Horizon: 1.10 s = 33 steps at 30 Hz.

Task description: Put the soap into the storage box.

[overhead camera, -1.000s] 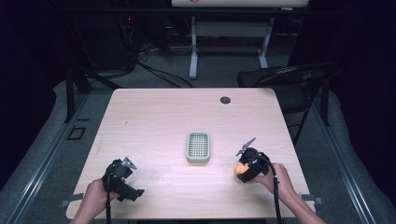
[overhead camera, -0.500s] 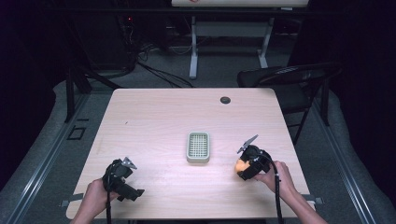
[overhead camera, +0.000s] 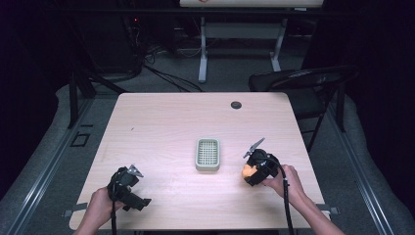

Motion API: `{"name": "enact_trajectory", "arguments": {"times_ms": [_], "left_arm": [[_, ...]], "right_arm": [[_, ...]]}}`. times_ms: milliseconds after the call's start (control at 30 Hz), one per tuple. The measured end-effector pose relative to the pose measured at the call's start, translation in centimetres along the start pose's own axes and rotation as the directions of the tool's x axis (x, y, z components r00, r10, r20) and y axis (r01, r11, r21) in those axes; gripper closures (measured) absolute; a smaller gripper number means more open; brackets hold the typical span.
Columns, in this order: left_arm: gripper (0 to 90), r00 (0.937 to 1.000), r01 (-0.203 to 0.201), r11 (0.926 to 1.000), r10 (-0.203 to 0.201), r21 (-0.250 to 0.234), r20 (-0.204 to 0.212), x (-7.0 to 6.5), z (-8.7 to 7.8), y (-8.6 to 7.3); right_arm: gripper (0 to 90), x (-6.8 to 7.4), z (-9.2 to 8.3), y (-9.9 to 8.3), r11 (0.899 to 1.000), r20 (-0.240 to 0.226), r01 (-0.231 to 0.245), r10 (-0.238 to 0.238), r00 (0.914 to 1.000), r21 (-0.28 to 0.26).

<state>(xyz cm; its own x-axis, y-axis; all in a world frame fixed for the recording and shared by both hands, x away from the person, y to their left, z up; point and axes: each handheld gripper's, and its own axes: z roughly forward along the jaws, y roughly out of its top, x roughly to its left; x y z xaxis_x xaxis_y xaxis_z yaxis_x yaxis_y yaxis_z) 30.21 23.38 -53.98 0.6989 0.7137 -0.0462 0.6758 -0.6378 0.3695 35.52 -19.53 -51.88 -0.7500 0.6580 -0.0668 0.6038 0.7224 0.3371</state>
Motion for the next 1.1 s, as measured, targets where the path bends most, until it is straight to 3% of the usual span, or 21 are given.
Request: {"name": "enact_trajectory", "arguments": {"times_ms": [1100], "left_arm": [[0.1, 1.0000, 0.000, 1.0000, 0.000, -0.001, -0.005, 0.0, 0.0, 0.1]], "right_arm": [[26.3, 0.1, -0.8, 2.7, 0.999, -0.013, 0.017, -0.017, 0.9998, -0.035]]}}
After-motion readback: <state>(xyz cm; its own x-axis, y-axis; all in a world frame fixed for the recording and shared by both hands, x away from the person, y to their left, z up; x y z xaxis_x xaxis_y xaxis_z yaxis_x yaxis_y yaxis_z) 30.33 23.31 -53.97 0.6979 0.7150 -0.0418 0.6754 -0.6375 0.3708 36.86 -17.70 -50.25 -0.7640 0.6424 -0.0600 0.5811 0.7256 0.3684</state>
